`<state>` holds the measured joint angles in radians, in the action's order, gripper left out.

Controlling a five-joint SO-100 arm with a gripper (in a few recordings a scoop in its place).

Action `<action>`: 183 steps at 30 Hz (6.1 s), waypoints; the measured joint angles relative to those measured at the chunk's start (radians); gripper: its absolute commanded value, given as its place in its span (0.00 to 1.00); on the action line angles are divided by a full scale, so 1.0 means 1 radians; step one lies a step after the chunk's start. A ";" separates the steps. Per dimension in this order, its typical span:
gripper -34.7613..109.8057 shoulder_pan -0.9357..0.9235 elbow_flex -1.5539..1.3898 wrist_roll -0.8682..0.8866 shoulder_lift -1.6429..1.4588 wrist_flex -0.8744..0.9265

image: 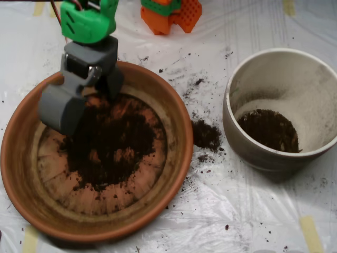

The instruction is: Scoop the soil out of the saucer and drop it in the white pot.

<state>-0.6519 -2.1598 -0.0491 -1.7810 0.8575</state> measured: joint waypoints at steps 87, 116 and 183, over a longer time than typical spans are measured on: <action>0.35 1.020 0.709 -0.141 -0.080 0.390; 0.52 0.976 0.805 -0.029 -0.084 0.430; 0.53 0.044 0.615 0.026 0.588 0.232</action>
<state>-0.6075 -1.5447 -0.0230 -1.1934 1.0891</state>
